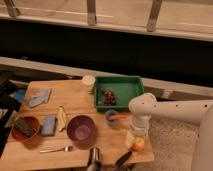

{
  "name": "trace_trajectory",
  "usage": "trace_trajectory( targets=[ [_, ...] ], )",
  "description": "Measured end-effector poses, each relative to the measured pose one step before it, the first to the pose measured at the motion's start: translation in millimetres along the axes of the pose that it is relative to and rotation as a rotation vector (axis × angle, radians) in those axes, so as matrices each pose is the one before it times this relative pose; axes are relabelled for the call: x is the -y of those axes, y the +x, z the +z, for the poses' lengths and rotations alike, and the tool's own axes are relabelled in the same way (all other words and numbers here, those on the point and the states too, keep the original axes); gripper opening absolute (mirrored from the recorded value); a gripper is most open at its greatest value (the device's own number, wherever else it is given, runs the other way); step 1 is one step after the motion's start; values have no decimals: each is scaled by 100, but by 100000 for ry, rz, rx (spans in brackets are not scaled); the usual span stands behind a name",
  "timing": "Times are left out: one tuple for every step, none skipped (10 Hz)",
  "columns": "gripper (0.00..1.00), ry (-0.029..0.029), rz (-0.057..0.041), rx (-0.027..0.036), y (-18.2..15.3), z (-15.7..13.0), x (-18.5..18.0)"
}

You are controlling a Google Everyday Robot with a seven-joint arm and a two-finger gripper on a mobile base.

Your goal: Place apple in purple bowl

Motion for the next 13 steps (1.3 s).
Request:
trace_trajectory(
  targets=[
    [41, 304, 155, -11, 211, -71, 202],
    [30, 244, -238, 316, -44, -177, 12],
    [20, 393, 257, 890, 3, -333, 150],
    [11, 796, 641, 1846, -51, -829, 330],
    [3, 1076, 963, 2858, -176, -1353, 532],
    [0, 1384, 1264, 4606, -356, -2267, 826],
    [0, 774, 825, 3563, -285, -1809, 660],
    [0, 653, 748, 4967, -473, -2512, 770],
    [0, 299, 290, 4983, -646, -2371, 639],
    [0, -87, -54, 5550, -844, -2470, 542],
    [0, -436, -1110, 5079, -1090, -2107, -33],
    [0, -792, -1863, 5033, -1321, -1943, -498],
    [0, -1180, -2898, 4903, -1781, -1618, -1024]
  ],
)
